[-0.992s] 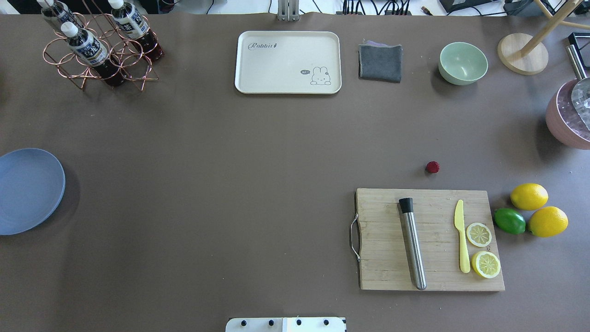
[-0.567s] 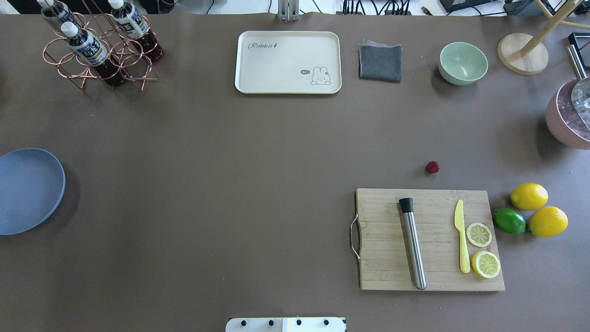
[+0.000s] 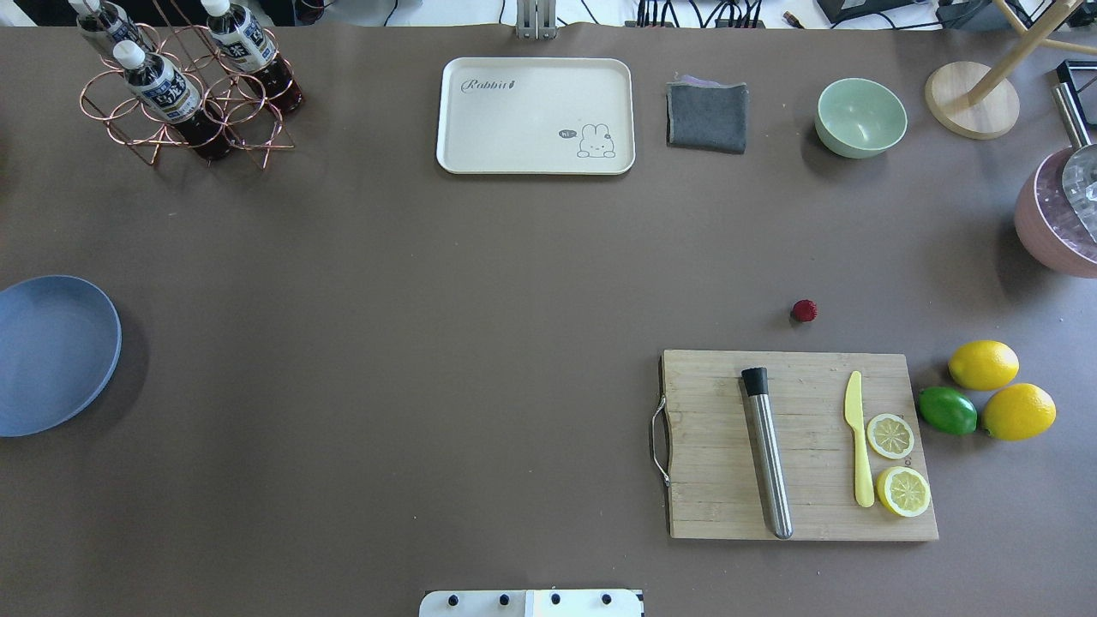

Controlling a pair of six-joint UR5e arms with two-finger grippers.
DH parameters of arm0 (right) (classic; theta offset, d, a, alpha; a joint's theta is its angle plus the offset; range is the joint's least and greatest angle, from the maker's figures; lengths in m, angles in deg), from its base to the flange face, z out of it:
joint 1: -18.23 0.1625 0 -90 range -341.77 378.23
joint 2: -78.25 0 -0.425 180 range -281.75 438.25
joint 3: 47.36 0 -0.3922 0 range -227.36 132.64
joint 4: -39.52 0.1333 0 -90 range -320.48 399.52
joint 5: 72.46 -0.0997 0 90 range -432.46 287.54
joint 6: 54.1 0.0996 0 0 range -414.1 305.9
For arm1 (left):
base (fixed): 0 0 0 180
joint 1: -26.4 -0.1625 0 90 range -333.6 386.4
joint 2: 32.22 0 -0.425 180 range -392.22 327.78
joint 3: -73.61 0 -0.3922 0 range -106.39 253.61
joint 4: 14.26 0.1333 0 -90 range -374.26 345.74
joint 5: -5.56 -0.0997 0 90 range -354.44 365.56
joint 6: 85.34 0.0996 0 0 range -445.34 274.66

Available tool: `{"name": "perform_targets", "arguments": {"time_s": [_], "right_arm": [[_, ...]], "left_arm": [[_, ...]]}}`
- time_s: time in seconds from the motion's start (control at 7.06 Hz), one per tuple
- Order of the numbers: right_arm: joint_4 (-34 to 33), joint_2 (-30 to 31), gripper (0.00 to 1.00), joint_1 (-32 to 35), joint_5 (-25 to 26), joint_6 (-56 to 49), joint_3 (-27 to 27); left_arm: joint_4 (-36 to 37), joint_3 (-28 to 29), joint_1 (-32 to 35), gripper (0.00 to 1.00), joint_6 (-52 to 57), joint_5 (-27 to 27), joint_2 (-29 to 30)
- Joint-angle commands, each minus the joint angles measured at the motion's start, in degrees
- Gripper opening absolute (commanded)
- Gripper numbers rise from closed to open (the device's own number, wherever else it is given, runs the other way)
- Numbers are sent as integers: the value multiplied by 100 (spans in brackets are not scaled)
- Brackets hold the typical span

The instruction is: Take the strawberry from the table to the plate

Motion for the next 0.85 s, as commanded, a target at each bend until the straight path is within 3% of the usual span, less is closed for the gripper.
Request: {"name": "perform_targets", "arguments": {"time_s": [0.0, 0.28, 0.57, 0.71], "right_arm": [[0, 3, 100, 0, -1, -2, 15], [0, -5, 100, 0, 8, -2, 24], [0, -5, 100, 0, -1, -2, 24], [0, -5, 100, 0, -1, -2, 24]], "left_arm": [[-496, 399, -294, 89, -314, -5, 187], [-568, 488, -400, 87, -324, -14, 205], [-568, 506, -400, 77, -324, -5, 214], [-568, 506, -400, 67, -350, 3, 214]]}}
